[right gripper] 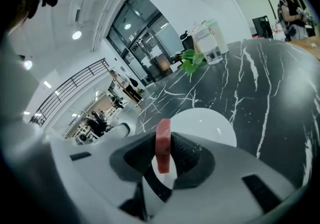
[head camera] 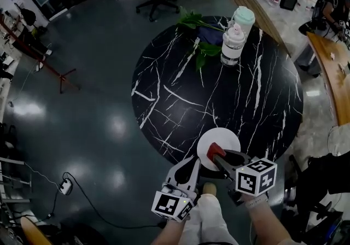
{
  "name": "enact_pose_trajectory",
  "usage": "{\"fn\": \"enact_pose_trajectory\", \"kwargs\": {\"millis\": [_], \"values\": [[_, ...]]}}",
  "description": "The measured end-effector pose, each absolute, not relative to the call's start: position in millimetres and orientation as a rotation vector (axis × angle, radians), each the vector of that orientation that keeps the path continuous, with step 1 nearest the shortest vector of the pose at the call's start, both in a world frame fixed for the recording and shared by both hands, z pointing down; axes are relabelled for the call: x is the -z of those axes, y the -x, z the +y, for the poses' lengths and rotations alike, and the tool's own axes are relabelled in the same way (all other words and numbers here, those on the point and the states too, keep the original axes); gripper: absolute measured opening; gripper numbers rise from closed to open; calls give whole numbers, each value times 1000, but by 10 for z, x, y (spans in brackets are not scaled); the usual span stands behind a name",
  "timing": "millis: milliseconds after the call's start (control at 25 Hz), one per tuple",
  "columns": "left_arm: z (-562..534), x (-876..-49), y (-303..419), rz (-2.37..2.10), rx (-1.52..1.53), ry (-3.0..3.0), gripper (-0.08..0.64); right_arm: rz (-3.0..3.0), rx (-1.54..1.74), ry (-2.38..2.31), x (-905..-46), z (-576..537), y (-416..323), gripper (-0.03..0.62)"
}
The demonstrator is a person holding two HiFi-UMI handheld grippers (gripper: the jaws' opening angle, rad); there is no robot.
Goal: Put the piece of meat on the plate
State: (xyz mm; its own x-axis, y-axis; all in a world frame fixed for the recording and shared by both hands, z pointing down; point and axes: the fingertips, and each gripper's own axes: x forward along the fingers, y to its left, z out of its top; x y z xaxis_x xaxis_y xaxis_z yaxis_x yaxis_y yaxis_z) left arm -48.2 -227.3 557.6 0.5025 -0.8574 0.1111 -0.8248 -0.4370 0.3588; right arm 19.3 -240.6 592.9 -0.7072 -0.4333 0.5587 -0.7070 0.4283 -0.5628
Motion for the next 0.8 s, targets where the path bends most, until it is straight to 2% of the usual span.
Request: {"fn": "enact_pose_trajectory", "kwargs": {"millis": [120, 360, 800], "values": [[-2302, -5582, 491, -1400, 135, -2377, 7, -2350, -1159, -947, -5966, -2462, -157, 91], [-2328, -5573, 522, -1407, 148, -2363, 7, -2321, -949, -948, -5987, -2522, -237, 94], [-2267, -5574, 523, -1399, 154, -2353, 7, -2345, -827, -1072, -5904, -2694, -452, 153]]}}
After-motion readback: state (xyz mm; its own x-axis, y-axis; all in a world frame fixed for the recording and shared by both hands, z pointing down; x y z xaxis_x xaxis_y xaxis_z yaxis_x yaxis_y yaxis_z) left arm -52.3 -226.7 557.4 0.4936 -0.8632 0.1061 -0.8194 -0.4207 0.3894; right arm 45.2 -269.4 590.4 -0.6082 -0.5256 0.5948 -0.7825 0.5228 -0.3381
